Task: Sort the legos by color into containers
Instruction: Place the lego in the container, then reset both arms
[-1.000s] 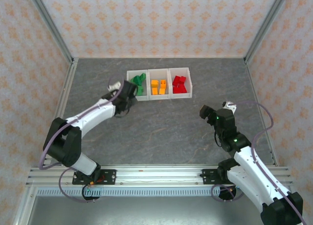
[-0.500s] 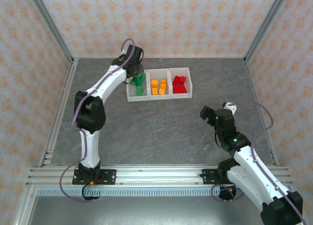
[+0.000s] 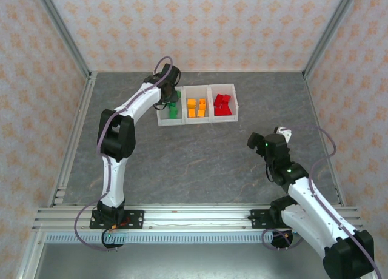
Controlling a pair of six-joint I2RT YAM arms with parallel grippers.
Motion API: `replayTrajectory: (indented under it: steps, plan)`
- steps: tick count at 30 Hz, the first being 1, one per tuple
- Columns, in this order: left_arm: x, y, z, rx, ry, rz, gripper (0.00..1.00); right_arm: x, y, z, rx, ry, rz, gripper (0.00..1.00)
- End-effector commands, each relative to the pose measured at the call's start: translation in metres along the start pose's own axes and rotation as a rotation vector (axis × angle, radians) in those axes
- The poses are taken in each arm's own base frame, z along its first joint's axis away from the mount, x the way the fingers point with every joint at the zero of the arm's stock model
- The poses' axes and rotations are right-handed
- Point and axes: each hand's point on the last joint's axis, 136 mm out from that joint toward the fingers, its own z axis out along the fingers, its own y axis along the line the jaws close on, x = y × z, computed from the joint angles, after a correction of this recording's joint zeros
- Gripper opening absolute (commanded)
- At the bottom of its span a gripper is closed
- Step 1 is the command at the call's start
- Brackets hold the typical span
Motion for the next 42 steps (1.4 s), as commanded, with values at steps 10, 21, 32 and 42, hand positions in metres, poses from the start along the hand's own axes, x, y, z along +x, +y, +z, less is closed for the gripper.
replayTrajectory:
  steps: [10,21,32,42]
  plan:
    - [-0.05,-0.014,-0.086,0.21,-0.257,-0.037,0.68,-0.013,0.001,-0.006,0.019,-0.021,-0.012,1.0]
    - [-0.036,0.007,-0.215,0.601,-0.706,-0.07,0.99,-0.066,0.026,-0.015,-0.036,-0.185,0.027,1.0]
    - [0.019,0.083,-0.266,0.555,-1.173,-0.017,0.99,-0.101,-0.012,0.021,0.173,-0.547,-0.197,1.0]
    - [0.064,0.132,-0.24,0.432,-1.249,-0.1,0.99,-0.077,-0.032,0.087,0.085,-0.501,-0.174,1.0]
